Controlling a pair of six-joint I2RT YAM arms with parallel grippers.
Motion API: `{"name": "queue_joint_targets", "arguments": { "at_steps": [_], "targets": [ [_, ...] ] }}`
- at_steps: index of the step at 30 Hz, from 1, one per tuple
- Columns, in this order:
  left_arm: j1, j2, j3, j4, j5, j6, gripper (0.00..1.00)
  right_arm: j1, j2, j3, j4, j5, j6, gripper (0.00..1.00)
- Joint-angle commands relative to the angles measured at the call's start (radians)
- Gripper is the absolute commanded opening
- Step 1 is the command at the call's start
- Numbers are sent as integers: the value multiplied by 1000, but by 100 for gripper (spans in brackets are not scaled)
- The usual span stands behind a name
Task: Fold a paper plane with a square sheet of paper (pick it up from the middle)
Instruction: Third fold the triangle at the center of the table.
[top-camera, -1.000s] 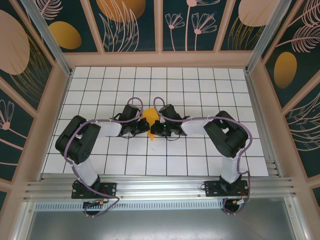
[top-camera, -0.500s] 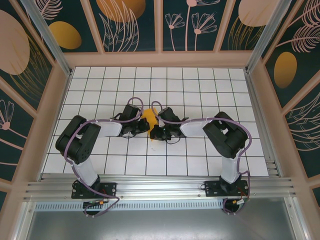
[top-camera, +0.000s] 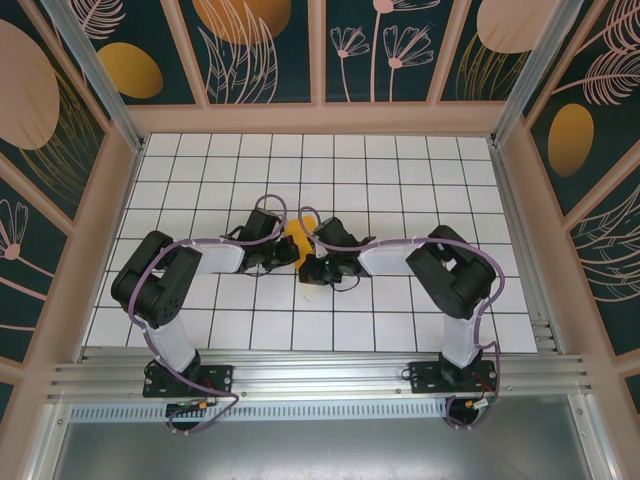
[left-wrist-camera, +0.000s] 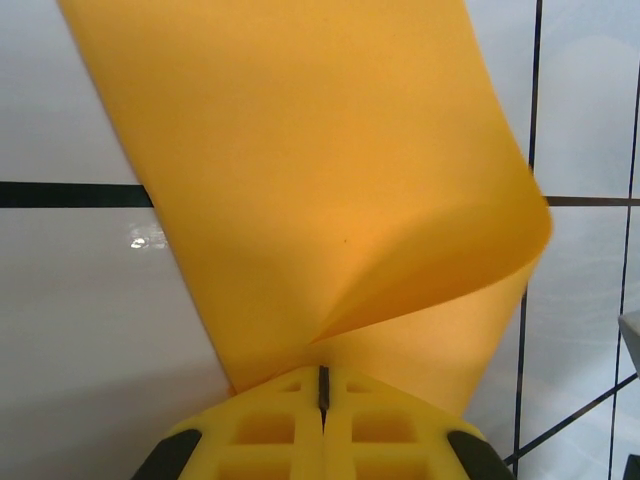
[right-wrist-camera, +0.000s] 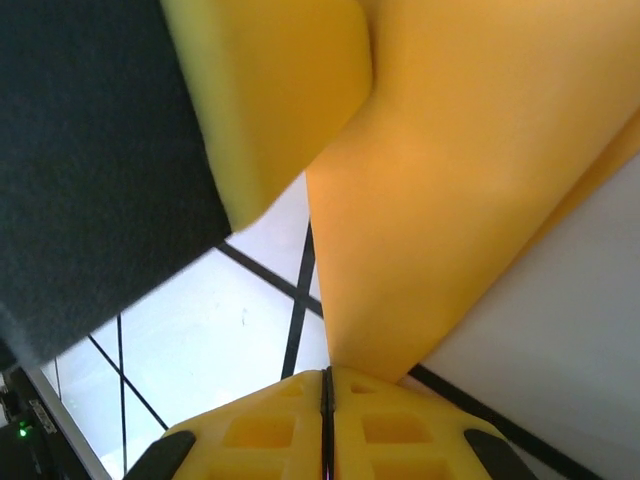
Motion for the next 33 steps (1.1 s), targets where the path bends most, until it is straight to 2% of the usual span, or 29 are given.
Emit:
{"name": "queue_joint_targets", "arguments": {
  "at_steps": [1,5,9,16,33],
  "targets": [
    [6,37,-6,-76,-92,11,6,6,-82,-3,-75,22,-38,10],
    [6,34,-5,-78,-91,11,6,-46,-145,-16,-9,97,-5,10],
    [6,33,-2,-81,-92,14,6,-97,-97,5,14,109,10,10],
    [6,33,2,-87,-91,15,5,-99,24,92,4,92,-1,9],
    [6,34,4,-111,-116,35,5,-124,104,138,-63,126,50,8]
  ]
}}
